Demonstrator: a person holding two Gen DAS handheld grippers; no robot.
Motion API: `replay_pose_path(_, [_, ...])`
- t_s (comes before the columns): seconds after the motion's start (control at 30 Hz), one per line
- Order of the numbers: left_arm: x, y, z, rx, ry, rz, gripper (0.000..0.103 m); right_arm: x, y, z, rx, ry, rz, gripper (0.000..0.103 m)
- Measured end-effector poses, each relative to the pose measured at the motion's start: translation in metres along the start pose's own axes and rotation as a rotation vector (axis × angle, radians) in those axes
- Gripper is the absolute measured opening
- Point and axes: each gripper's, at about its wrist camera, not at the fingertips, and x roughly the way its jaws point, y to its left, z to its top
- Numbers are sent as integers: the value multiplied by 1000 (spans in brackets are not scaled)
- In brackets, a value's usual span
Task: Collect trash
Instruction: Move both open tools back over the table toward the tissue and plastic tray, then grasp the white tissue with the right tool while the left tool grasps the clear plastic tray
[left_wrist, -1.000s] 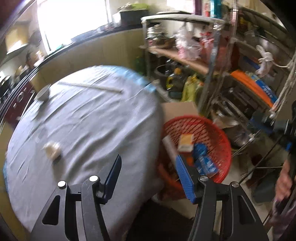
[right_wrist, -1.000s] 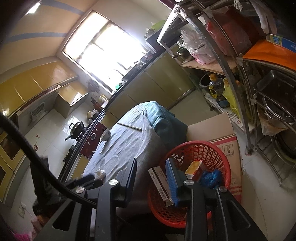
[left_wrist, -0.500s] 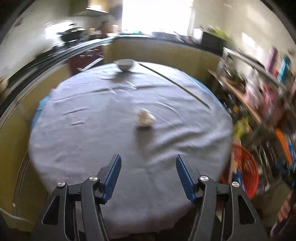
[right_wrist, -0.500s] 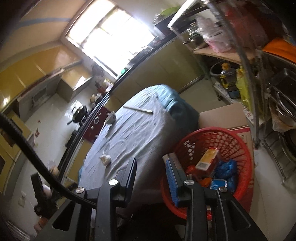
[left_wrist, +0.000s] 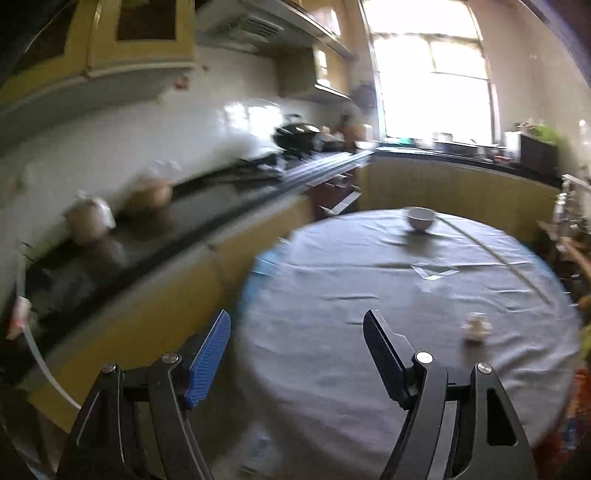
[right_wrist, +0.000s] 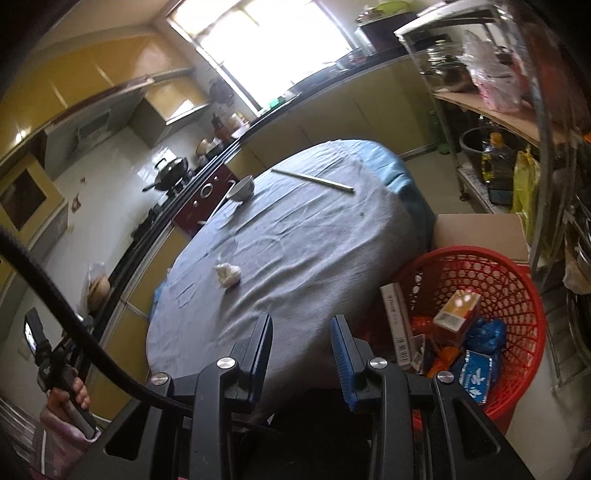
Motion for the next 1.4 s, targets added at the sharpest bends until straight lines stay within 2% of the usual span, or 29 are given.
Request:
replay_pose_path(0.13, [-3, 29, -3, 7, -45, 122, 78, 9, 20, -1, -47, 23, 4, 36])
replay_pose_path(0.27, [1, 47, -9, 3, -51, 162, 82, 23, 43, 0, -103, 53, 8, 36])
replay_pose_path(0.53, [46, 46, -31, -13, 82, 68, 83, 61, 93, -1, -216, 125, 19, 36])
replay_pose_path(0.9, [95, 21, -44, 25, 153, -14, 83, 127, 121, 8, -249, 239, -33, 36])
replay_pose_path(1.03, [117, 17, -50, 25, 207, -21, 83, 164, 134, 19, -273, 286, -47, 37])
replay_pose_path(1.33, [147, 12, -44, 35, 257, -29, 83, 257, 156, 44, -280, 362, -18, 39])
replay_pose_path(1.4, [155, 7, -37, 38, 271, -56, 83, 278, 158, 50, -263, 374, -13, 44])
